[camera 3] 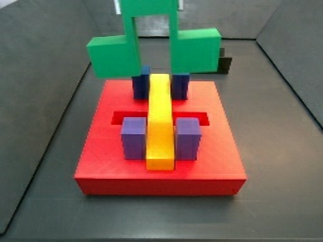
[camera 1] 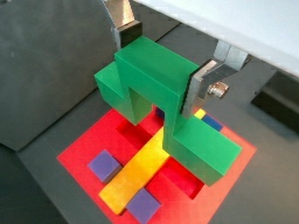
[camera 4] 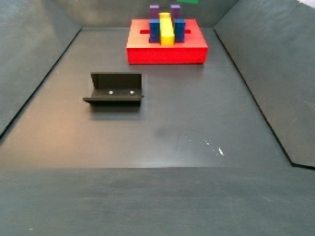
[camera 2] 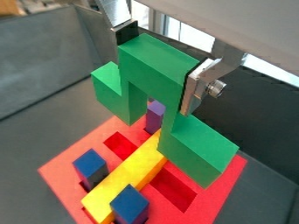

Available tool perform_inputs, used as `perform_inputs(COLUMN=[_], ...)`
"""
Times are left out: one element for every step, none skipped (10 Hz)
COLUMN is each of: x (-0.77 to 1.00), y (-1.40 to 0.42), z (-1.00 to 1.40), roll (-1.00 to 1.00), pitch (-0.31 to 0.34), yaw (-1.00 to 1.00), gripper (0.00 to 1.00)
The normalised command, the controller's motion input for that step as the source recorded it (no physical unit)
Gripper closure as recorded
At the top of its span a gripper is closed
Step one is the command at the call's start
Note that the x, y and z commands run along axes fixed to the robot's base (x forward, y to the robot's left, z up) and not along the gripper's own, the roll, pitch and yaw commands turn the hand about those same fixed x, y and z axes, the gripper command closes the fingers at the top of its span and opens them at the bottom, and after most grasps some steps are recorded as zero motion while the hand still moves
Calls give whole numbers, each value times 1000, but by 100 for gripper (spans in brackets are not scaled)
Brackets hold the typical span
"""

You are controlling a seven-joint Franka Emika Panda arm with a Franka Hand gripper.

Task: Pick up the green object. Move up. Place the green object on the fixture. Regrasp the green object. Move to above the board. Insert the green object.
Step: Insert the green object.

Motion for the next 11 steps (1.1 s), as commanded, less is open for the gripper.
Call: perform_inputs(x=[-249,-23,91,329,549,574,494,526,591,594,586], y=[-174,-263,-254,-169,-114,-103,0,0,0,0,0], z=[0,-114,-197,-166,-169,-237,-397,-371,-397,-200,-29], roll=[467,466,331,366,364,126,0,0,-11,0,0], pitch=[-373,-159,-93,-17,0,100,210,236,264,287,296], yaw=[309,251,246,229,237,243,163,134,100,37,0], gripper=[100,100,100,100,100,100,100,100,100,100,100])
